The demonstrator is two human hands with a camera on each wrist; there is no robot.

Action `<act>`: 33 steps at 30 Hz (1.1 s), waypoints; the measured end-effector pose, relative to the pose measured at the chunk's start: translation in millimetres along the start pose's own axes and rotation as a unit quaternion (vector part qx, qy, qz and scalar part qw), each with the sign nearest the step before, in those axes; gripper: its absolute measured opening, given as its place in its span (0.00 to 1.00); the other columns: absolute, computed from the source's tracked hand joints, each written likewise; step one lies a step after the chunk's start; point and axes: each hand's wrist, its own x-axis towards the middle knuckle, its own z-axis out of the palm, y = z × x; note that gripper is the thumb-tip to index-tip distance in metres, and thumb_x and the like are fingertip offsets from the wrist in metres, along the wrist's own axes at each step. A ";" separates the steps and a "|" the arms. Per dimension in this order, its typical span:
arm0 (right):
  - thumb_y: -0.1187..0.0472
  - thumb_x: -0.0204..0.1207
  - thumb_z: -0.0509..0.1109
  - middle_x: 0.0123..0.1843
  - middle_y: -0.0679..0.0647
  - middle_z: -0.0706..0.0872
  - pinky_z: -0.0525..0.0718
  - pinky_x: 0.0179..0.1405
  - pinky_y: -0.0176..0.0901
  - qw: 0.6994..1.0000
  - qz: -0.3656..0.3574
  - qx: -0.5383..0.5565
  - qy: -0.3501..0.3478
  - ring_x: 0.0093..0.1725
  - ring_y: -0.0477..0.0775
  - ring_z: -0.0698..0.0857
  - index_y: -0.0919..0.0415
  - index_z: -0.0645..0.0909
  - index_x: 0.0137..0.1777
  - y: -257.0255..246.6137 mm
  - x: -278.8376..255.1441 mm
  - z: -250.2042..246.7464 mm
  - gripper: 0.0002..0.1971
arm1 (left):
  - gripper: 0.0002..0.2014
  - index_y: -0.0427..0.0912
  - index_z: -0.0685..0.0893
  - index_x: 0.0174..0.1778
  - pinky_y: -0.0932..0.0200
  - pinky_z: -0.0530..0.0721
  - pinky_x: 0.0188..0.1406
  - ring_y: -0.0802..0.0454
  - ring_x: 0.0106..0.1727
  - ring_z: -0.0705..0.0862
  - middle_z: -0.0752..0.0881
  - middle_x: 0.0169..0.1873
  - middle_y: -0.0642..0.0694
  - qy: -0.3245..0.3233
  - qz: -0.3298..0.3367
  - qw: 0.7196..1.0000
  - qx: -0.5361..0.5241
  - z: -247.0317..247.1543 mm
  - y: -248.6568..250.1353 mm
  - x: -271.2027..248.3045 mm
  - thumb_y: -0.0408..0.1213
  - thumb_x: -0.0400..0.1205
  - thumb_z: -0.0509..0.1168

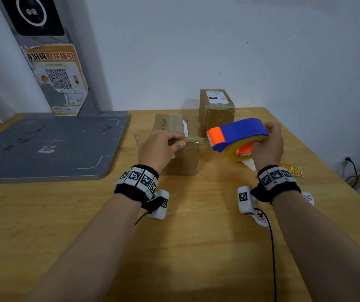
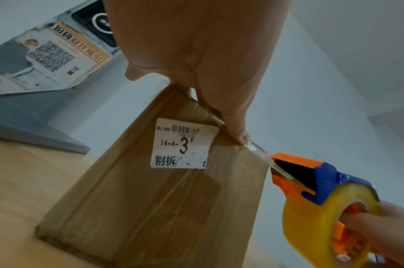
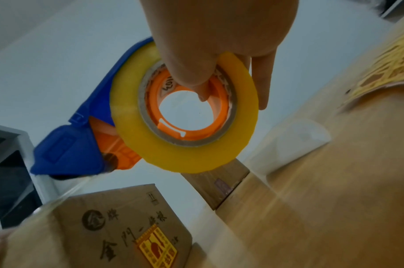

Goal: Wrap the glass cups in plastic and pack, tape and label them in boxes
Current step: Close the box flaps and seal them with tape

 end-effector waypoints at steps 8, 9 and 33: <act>0.72 0.79 0.64 0.59 0.50 0.88 0.78 0.47 0.51 0.996 -0.030 -0.086 0.004 0.56 0.63 0.85 0.48 0.76 0.66 -15.2 0.0 -6.2 0.21 | 0.42 0.76 0.55 0.84 0.23 0.51 0.83 0.42 0.70 0.75 0.76 0.59 0.46 -0.046 0.155 0.962 0.219 3.9 40.2 -5.7 0.25 0.84 0.54; 0.71 0.80 0.63 0.60 0.50 0.88 0.77 0.47 0.51 0.994 -0.035 -0.104 0.006 0.56 0.63 0.85 0.48 0.76 0.66 -18.2 0.0 -8.3 0.21 | 0.43 0.74 0.56 0.86 0.32 0.63 0.81 0.41 0.67 0.75 0.74 0.58 0.45 -0.061 0.181 0.957 0.217 4.5 43.3 -5.2 0.23 0.84 0.53; 0.76 0.79 0.62 0.68 0.59 0.78 0.69 0.43 0.54 0.870 -0.167 -0.453 -0.099 0.68 0.72 0.77 0.55 0.74 0.73 -100.9 7.5 -18.4 0.25 | 0.22 0.77 0.70 0.79 0.24 0.67 0.75 0.36 0.75 0.74 0.68 0.72 0.41 -0.171 0.148 0.938 0.262 20.3 65.9 1.9 0.48 0.91 0.52</act>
